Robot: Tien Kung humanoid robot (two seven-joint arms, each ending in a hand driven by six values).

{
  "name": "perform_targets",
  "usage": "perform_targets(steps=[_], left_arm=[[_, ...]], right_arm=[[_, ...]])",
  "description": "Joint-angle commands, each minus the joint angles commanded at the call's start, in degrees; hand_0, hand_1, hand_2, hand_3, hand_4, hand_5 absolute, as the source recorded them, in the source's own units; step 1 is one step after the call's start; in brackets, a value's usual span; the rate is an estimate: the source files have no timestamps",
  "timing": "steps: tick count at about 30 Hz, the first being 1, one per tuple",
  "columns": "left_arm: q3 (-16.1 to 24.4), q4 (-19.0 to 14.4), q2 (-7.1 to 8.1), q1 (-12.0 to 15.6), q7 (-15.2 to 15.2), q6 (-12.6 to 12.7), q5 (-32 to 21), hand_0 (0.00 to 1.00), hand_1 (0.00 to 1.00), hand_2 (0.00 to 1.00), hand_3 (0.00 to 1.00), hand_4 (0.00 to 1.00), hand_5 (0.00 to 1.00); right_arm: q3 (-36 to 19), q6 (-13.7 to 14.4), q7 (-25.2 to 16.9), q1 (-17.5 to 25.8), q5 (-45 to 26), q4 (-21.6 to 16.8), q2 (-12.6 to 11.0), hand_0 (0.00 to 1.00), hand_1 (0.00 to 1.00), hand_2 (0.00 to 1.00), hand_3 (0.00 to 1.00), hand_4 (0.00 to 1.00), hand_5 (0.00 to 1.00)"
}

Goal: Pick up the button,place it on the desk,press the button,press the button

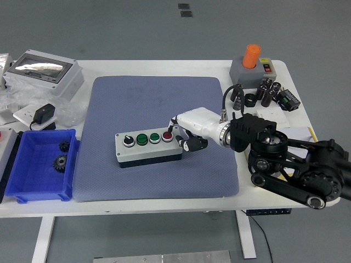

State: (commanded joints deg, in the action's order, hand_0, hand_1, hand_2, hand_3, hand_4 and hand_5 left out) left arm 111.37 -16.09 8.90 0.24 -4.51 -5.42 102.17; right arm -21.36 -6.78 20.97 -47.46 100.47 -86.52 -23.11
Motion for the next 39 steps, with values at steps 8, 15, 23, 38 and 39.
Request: perform_targets(steps=[8, 15, 23, 38, 39], left_arm=[[0.08, 0.11, 0.02, -0.10, 0.29, 0.00, 0.07, 0.764, 0.766, 0.718, 0.799, 0.833, 0.602], [0.00, 0.30, -0.04, -0.02, 0.66, 0.02, -0.11, 0.763, 0.766, 0.716, 0.799, 0.833, 0.604], [0.07, 0.31, -0.20, 0.17, 0.69, 0.09, -0.12, 0.763, 0.766, 0.715, 0.798, 0.832, 0.607], [0.86, 0.70, -1.78, 0.29, 1.03, 0.09, 1.41, 0.763, 0.765, 0.713, 0.797, 0.827, 0.617], [0.87, 0.71, -1.86, 0.32, 0.92, 0.12, 1.50, 0.763, 0.765, 0.713, 0.797, 0.827, 0.617]], right_arm=[[2.25, 0.46, 0.55, -0.01, 0.44, 1.74, 1.06, 0.065, 0.071, 0.151, 0.690, 0.290, 0.002], [1.14, 1.44, -1.22, 0.79, -0.73, 1.42, 0.51, 0.062, 0.067, 0.149, 0.689, 0.288, 0.002], [-10.79, 0.16, -7.71, 6.03, -10.73, -4.40, -2.72, 0.059, 0.067, 0.148, 0.688, 0.285, 0.002], [-31.06, 25.86, -29.48, 29.41, -21.67, 2.15, 6.83, 0.348, 0.468, 0.517, 0.856, 0.998, 0.647], [-31.55, 27.00, -31.16, 30.82, -23.04, 2.85, 7.18, 0.348, 0.468, 0.517, 0.856, 0.998, 0.647]])
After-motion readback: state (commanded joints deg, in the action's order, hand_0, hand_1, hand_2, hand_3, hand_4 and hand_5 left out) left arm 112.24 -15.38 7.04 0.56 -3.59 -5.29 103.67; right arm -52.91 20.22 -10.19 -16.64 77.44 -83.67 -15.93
